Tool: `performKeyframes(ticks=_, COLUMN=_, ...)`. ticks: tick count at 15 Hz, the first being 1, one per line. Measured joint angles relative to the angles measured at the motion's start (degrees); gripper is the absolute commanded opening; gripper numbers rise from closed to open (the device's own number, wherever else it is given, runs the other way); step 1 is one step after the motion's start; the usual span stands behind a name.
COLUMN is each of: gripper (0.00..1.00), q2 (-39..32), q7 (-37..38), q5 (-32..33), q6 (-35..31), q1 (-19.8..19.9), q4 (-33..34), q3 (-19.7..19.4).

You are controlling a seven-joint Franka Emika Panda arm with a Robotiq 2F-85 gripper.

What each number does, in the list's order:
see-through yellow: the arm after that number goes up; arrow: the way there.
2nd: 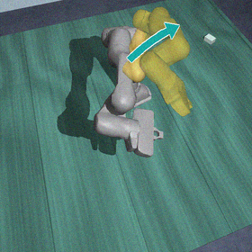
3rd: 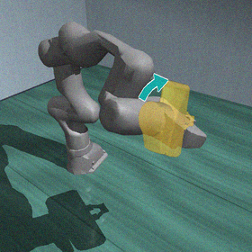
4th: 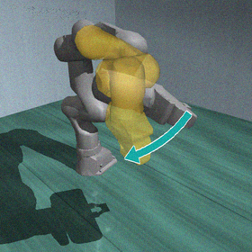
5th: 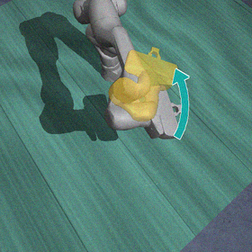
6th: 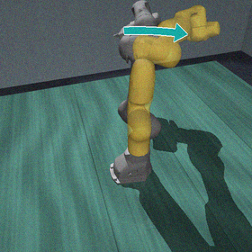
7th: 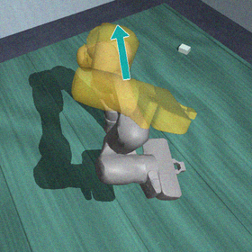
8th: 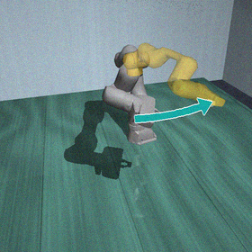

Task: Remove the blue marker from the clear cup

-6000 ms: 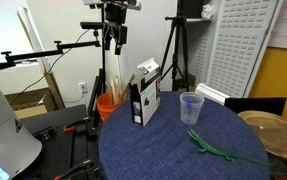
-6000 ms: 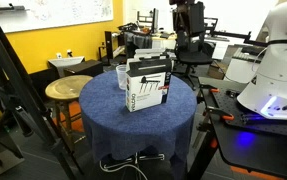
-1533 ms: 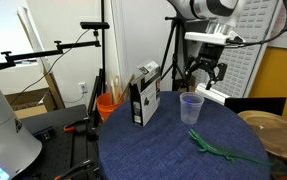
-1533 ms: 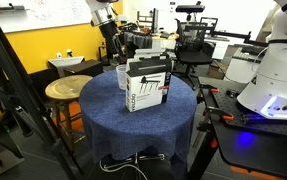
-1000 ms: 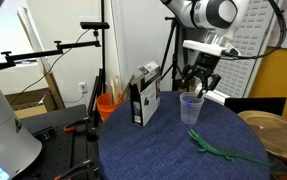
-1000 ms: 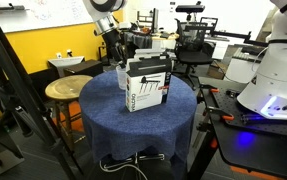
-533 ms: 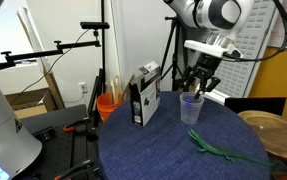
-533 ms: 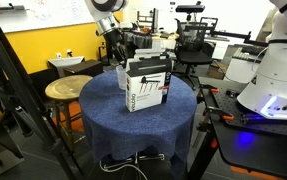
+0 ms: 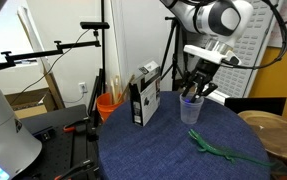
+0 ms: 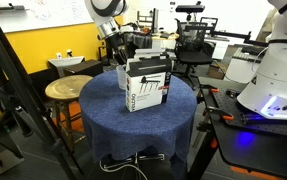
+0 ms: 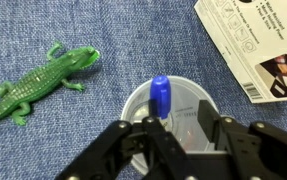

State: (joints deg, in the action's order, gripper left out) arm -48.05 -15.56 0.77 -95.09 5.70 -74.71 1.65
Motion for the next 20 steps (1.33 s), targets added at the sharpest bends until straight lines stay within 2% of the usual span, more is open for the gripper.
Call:
performKeyframes(ticks=2, gripper=0.25, q2=-0.2, q7=0.0, q5=0.0, q6=0.0, q1=0.1, q4=0.0, q3=0.0)
performKeyframes(ticks=4, gripper=0.24, q2=-0.3, q7=0.0, q5=0.0, q6=0.1, q1=0.3, q4=0.0, q3=0.0)
performKeyframes(ticks=5, gripper=0.13, q2=-0.4, q7=0.0, q5=-0.1, q6=0.1, q1=0.5, q4=0.0, q3=0.0)
performKeyframes(ticks=7, gripper=0.01, q2=-0.4, q7=0.0, q5=-0.1, q6=0.1, q1=0.7, q4=0.0, q3=0.0)
performKeyframes(ticks=20, gripper=0.02, q2=-0.1, q7=0.2, q5=-2.4, q6=1.8, q1=1.1, q4=4.7, q3=0.1)
